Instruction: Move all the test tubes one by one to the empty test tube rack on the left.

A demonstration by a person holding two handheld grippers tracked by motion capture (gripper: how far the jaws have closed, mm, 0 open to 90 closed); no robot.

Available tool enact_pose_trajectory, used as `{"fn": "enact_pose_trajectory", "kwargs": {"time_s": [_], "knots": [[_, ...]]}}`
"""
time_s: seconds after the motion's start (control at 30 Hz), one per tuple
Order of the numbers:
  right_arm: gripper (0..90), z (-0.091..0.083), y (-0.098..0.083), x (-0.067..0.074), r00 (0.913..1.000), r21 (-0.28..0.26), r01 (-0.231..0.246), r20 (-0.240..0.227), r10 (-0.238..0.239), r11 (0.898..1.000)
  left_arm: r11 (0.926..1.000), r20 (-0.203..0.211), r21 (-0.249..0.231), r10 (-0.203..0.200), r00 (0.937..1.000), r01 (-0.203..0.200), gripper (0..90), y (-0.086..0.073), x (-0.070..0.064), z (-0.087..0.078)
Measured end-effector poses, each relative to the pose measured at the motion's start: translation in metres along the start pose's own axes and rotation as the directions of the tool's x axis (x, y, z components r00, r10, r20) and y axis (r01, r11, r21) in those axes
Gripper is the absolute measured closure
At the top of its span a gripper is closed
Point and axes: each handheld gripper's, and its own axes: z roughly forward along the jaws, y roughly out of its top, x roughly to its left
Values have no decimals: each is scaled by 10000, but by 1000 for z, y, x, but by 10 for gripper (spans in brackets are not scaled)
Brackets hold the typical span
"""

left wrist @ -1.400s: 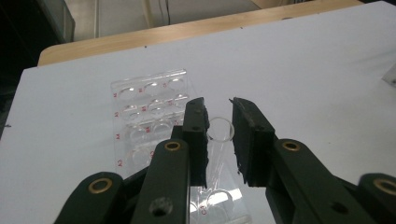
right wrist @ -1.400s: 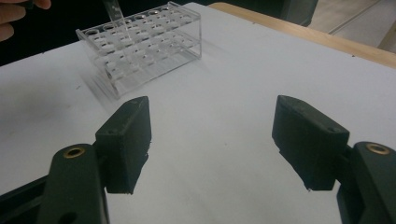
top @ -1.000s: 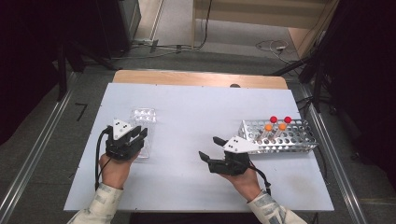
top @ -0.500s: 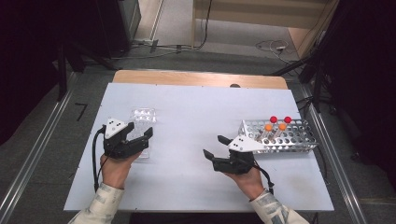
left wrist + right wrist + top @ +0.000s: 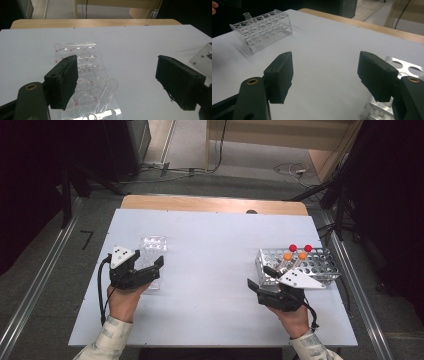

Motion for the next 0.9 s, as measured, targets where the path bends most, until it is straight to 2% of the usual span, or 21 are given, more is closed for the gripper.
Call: {"fn": "enact_pose_trajectory", "kwargs": {"time_s": [0.2,0.37,0.63,0.77,0.9], "knots": [[272,-13,-7,-16,9985,-43,-197,516,199,9998,10000,-111,-28,30,9999,-31,185,0,0,0],[294,-14,-13,-27,9949,-30,-384,932,385,9993,9998,-202,-92,180,9996,-181,185,-1,-2,0],[431,-2,-25,-39,9888,210,-562,1398,527,9982,9995,-209,-216,240,9995,-244,185,0,-4,-2],[516,2,-27,-43,9861,43,-723,1505,708,9974,9990,-310,-348,267,9992,-278,186,0,-5,-3],[573,8,-28,-43,9852,132,-617,1613,587,9980,9986,-374,-365,356,9987,-370,187,0,-7,-3]]}}
